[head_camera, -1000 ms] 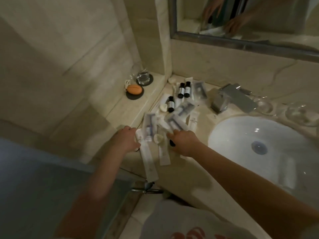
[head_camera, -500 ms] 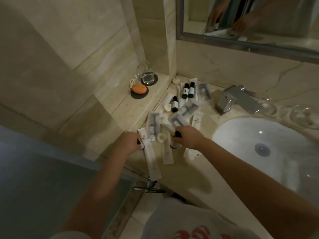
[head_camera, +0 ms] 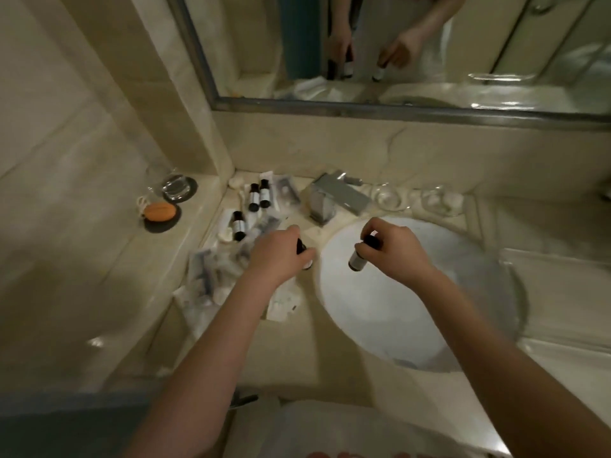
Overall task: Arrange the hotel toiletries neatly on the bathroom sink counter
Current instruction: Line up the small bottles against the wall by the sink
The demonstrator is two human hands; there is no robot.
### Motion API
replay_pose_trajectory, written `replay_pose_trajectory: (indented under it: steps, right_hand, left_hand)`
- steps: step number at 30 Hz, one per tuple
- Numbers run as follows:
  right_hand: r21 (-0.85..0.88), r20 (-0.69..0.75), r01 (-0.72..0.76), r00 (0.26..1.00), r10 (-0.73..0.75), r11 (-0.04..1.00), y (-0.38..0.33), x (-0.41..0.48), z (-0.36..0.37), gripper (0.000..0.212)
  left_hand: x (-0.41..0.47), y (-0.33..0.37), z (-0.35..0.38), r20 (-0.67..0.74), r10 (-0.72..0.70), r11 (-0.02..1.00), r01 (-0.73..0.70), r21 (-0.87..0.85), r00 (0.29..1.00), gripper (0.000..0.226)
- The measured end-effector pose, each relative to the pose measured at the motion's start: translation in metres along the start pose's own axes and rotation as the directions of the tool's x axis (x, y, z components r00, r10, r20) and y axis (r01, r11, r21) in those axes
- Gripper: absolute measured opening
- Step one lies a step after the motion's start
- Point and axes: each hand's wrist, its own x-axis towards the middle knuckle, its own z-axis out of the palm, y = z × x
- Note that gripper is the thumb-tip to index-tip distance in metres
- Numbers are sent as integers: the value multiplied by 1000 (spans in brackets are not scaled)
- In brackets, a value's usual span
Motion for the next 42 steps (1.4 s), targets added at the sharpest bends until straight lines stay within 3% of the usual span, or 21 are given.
replay_pose_trajectory:
  steps: [5,12,24,28,33,38,42]
  right_hand:
    - [89,-201,-101,973,117,991,64,-19,-55,7]
    - [42,-334,-247,910,247,968,152,-32,-132,15]
    - [-61,-269,-332,914,305,941,279,5,-230,15]
    - [-147,-210,-296,942,263,944,306,26,-248,21]
    - [-140,-138,-263,960,244,955,322,40,-254,27]
    - [-102,-164,-253,958,235,962,324,40,-250,40]
    - [-62,-280,-323,914,294,944,320,30,-253,53]
  left_hand:
    - [27,92,22,-8,147,987,-148,-65,989,35]
    - [71,204,51,76,353,935,-348,-75,933,32]
    - [147,363,96,223,464,851,-501,155,857,34]
    - [170,393,110,248,478,806,-533,256,842,32]
    - [185,406,129,295,458,812,-530,246,839,37]
    - [187,406,130,296,443,826,-513,231,846,43]
    - [187,403,116,293,413,857,-477,196,862,52]
